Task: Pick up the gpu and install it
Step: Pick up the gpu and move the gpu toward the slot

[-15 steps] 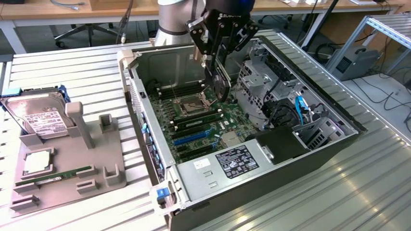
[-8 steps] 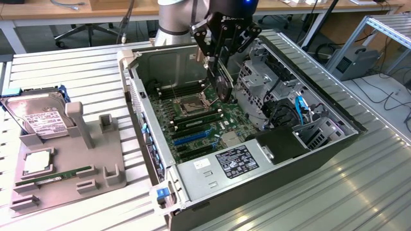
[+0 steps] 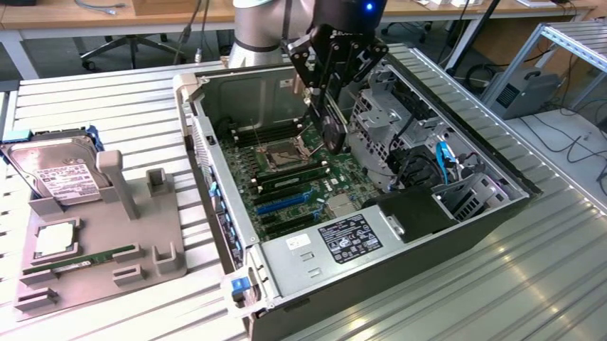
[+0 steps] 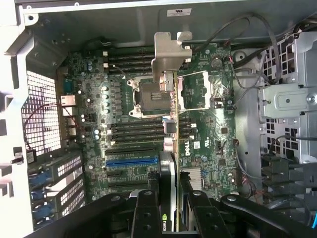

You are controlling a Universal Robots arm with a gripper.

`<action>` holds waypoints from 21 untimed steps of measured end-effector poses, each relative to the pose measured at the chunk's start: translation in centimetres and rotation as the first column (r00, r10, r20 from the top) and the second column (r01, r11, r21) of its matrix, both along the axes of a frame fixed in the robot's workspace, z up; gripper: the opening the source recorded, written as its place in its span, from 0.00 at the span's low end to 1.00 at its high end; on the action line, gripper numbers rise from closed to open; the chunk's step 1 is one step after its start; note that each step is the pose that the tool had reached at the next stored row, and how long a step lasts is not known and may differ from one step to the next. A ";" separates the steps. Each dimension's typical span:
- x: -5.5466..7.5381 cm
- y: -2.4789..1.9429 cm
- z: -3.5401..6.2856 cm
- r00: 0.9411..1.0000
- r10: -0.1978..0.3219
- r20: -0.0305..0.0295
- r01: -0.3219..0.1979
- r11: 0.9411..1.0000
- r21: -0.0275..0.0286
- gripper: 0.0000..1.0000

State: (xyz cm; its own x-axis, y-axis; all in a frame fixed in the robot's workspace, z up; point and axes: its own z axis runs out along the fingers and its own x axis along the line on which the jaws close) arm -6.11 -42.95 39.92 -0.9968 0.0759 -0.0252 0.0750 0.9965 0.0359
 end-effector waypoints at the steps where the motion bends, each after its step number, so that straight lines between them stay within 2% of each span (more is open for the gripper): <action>1: 0.1 0.00 -0.10 1.000 0.000 0.000 0.000 1.000 0.000 0.27; 9: 0.8 0.00 -0.92 1.000 0.000 0.000 0.000 1.000 0.000 0.27; 21: 1.2 0.00 -0.99 1.000 0.000 0.000 0.000 1.000 0.000 0.27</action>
State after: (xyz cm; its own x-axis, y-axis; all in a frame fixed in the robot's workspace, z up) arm -4.96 -42.95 38.94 -0.9968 0.0761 -0.0252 0.0752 0.9965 0.0359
